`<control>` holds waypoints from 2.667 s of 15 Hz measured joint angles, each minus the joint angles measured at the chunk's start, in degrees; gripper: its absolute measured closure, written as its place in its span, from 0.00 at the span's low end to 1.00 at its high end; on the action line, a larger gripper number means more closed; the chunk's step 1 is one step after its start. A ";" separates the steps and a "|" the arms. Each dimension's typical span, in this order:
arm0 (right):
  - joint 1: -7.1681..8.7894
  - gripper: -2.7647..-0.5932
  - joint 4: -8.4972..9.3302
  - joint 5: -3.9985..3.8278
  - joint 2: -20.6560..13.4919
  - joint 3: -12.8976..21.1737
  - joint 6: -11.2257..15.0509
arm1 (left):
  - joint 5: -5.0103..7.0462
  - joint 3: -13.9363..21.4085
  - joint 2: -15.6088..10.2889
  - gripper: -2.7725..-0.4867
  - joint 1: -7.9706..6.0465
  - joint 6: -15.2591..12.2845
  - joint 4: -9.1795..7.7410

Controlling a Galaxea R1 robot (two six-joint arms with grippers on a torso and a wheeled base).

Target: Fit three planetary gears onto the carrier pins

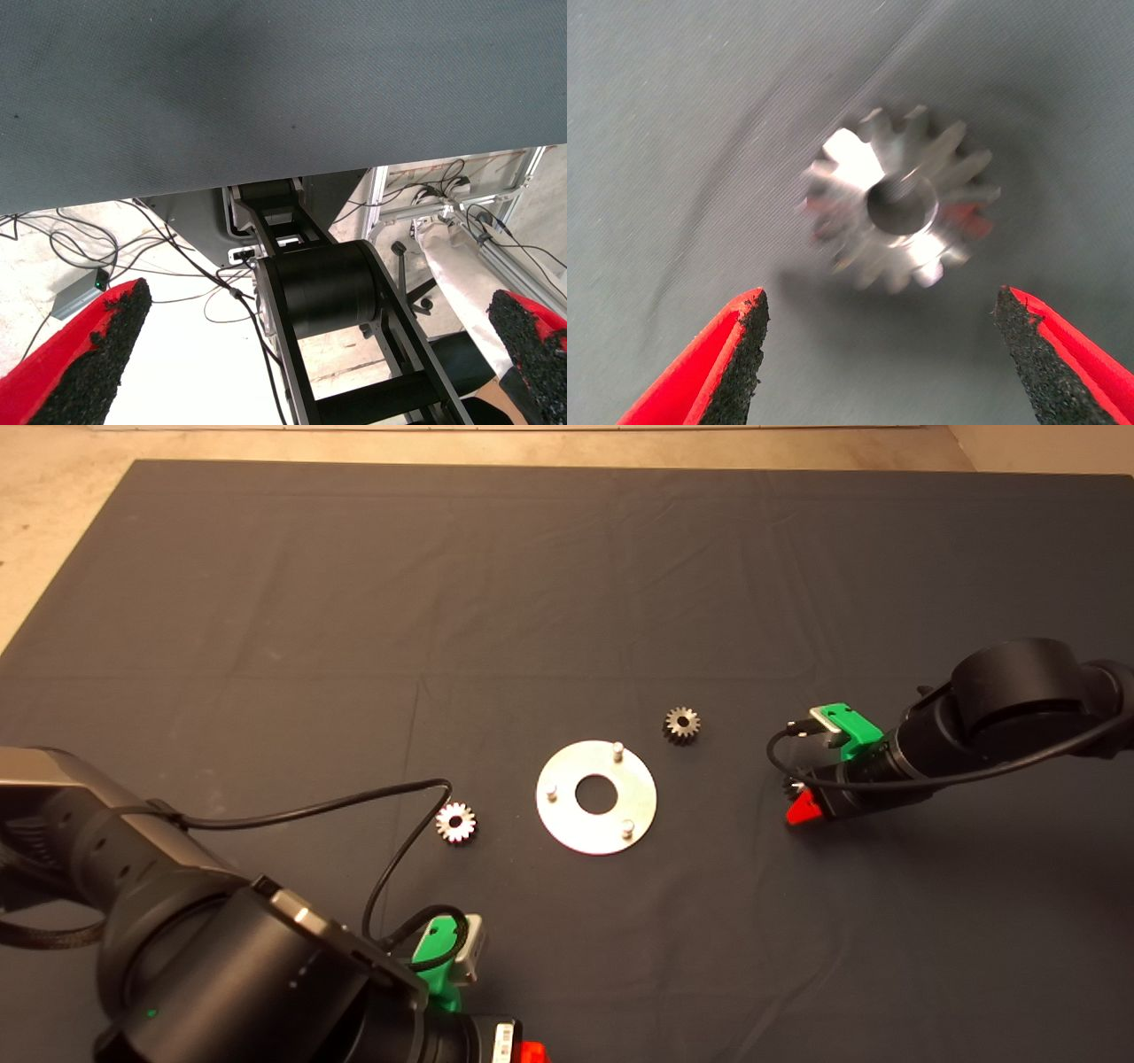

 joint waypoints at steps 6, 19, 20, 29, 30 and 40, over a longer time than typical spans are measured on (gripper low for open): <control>0.01 0.40 0.00 1.24 0.38 -2.04 -0.87 | -0.02 0.00 0.00 0.00 0.00 0.00 0.02; 0.15 0.46 -0.02 2.76 1.84 -3.57 -1.10 | -0.02 0.00 0.00 0.00 0.30 0.02 0.06; 0.20 0.50 -0.02 2.76 1.87 -3.61 -1.10 | -0.02 0.00 0.00 0.00 0.28 0.00 0.06; 0.21 0.64 -0.05 2.71 1.93 -3.75 -1.30 | 0.00 0.00 0.00 0.00 0.48 0.00 0.09; 0.30 0.64 -0.05 2.71 1.93 -3.75 -1.30 | -0.02 0.00 0.00 0.00 0.48 0.00 0.11; 0.37 0.76 -0.05 2.78 1.95 -4.73 -2.81 | -0.02 0.00 0.00 0.00 0.93 0.00 0.23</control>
